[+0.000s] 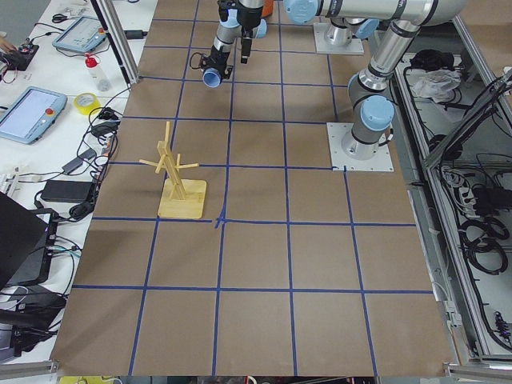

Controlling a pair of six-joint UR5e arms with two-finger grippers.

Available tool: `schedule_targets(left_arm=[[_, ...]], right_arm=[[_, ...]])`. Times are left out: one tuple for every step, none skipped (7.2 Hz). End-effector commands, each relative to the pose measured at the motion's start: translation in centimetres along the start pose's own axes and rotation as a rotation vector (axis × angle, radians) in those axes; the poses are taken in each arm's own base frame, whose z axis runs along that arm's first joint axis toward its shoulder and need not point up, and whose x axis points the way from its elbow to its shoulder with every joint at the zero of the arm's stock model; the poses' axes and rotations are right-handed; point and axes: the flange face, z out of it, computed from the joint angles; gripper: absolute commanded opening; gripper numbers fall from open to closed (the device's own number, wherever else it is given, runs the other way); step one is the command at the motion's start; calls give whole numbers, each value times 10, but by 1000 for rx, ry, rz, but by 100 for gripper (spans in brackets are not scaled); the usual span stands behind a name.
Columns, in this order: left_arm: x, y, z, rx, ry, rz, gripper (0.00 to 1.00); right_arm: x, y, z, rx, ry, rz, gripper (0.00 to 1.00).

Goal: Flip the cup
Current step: 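Lift the cup with the right gripper and carry it toward the left gripper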

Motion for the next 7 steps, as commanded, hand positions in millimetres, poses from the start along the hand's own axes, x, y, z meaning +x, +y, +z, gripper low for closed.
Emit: schedule_targets(left_arm=[[0, 0, -1, 1, 0, 0, 100], [0, 0, 0, 0, 0, 0, 100], [0, 0, 0, 0, 0, 0, 100], [0, 0, -1, 1, 1, 0, 100], [0, 0, 0, 0, 1, 0, 100], [-1, -2, 1, 0, 1, -1, 100], [-4, -8, 7, -3, 1, 30, 100]], right_arm=[[-16, -15, 12, 32, 12, -118, 36], [-20, -17, 19, 30, 5, -133, 40], [-25, -22, 20, 35, 5, -146, 43], [-30, -25, 23, 35, -1, -181, 50], [-33, -26, 28, 40, -10, -182, 60], [-34, -28, 28, 62, -24, -181, 69], [-34, -30, 24, 80, -25, -182, 87]])
